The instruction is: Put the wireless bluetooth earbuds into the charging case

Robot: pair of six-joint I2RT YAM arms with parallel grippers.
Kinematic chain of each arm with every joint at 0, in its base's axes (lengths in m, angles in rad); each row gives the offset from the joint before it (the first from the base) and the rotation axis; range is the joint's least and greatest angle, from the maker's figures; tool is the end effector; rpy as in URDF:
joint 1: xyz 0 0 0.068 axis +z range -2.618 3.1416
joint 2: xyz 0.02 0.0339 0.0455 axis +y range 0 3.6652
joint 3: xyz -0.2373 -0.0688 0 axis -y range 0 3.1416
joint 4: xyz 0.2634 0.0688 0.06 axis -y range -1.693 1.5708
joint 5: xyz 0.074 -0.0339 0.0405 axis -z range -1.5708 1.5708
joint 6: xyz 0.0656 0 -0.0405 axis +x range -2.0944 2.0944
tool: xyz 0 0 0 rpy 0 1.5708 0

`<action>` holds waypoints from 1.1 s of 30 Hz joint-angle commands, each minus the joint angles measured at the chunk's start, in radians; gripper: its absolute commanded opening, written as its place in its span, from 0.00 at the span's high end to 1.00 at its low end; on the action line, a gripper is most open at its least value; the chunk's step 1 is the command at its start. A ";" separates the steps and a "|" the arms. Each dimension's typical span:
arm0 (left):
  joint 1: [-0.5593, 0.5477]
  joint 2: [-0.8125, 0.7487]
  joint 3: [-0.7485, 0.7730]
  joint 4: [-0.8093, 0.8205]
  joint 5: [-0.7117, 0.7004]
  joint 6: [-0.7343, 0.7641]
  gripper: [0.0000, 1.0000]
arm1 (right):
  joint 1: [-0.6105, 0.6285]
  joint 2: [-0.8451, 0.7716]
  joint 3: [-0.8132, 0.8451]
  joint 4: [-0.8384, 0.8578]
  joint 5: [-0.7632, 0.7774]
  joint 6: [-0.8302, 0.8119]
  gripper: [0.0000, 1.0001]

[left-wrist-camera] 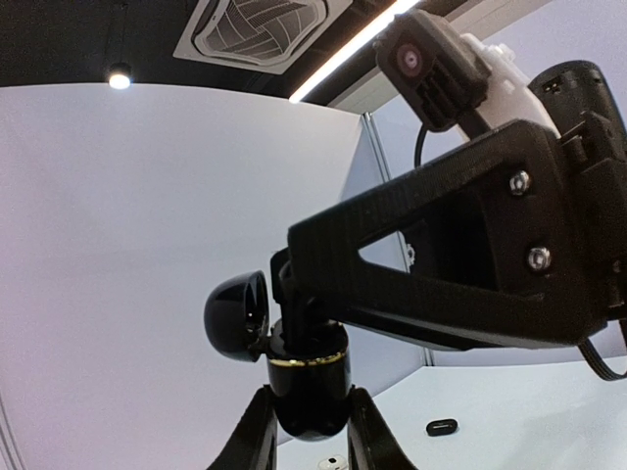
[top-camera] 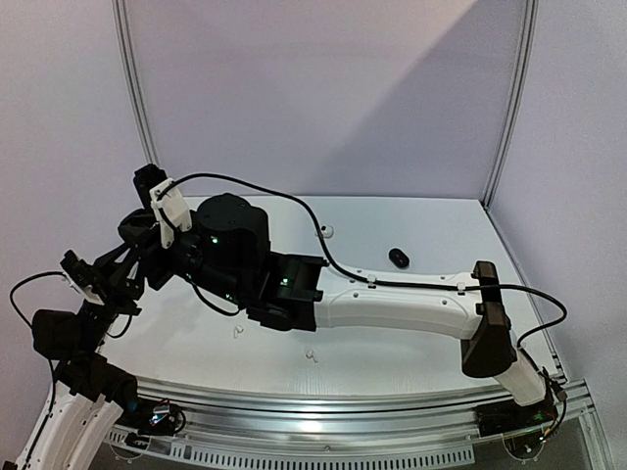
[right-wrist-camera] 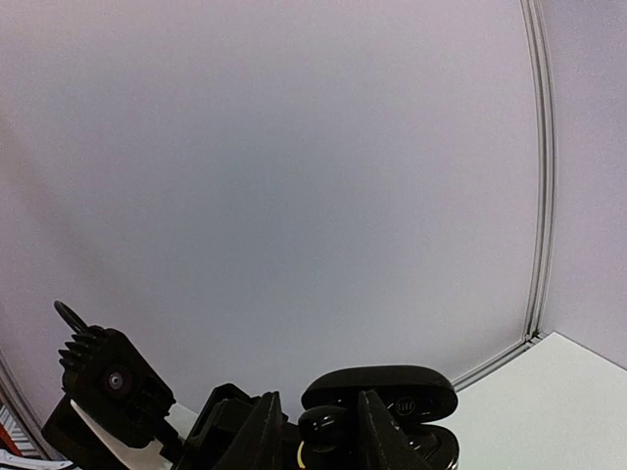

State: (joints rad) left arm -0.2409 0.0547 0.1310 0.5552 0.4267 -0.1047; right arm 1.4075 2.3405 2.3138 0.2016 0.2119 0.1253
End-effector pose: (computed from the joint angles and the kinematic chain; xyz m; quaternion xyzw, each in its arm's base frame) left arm 0.1383 -0.0619 0.2853 0.2185 0.4284 -0.2442 0.8421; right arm 0.1089 0.5760 0.3609 -0.3173 0.5606 0.4794 0.5960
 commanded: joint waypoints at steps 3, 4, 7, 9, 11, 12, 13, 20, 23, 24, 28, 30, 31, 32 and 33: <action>0.008 0.008 -0.002 0.029 0.018 -0.011 1.00 | 0.007 -0.001 0.017 -0.039 0.034 -0.011 0.73; 0.008 0.009 -0.002 0.031 0.019 -0.013 1.00 | 0.006 0.000 0.018 -0.039 0.036 -0.012 0.73; 0.008 0.011 -0.002 0.032 0.025 -0.017 1.00 | 0.006 0.006 0.029 -0.043 0.041 -0.019 0.72; 0.008 0.011 -0.002 0.033 0.027 -0.020 1.00 | 0.007 0.012 0.042 -0.056 0.043 -0.021 0.72; 0.009 0.013 -0.002 0.033 0.025 -0.021 1.00 | 0.006 0.019 0.050 -0.062 0.043 -0.023 0.72; 0.008 0.013 -0.002 0.032 0.022 -0.022 1.00 | 0.006 0.021 0.050 -0.063 0.044 -0.021 0.72; 0.008 0.013 -0.002 0.032 0.021 -0.020 1.00 | 0.007 0.022 0.051 -0.064 0.047 -0.022 0.72; 0.008 0.014 -0.002 0.032 0.024 -0.024 1.00 | 0.007 0.023 0.057 -0.079 0.061 -0.024 0.70; 0.008 0.014 -0.002 0.032 0.026 -0.025 1.00 | 0.006 0.024 0.060 -0.076 0.059 -0.021 0.68; 0.008 0.014 -0.002 0.032 0.028 -0.025 1.00 | 0.006 0.025 0.061 -0.074 0.058 -0.022 0.67; 0.008 0.016 -0.002 0.030 0.024 -0.031 1.00 | 0.006 0.024 0.077 -0.079 0.052 -0.029 0.65; 0.009 0.020 -0.002 0.027 0.021 -0.036 1.00 | 0.007 0.024 0.084 -0.083 0.052 -0.035 0.63; 0.008 0.019 -0.002 0.026 0.021 -0.037 1.00 | 0.007 0.022 0.084 -0.083 0.052 -0.038 0.62; 0.008 0.020 -0.002 0.027 0.021 -0.038 1.00 | 0.007 0.020 0.084 -0.082 0.053 -0.040 0.61; 0.008 0.020 -0.002 0.026 0.023 -0.040 1.00 | 0.006 0.018 0.084 -0.081 0.053 -0.042 0.60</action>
State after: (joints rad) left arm -0.2409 0.0662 0.1310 0.5636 0.4385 -0.1291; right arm 1.4136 2.3444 2.3684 0.1352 0.2516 0.0986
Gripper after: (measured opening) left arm 0.233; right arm 0.383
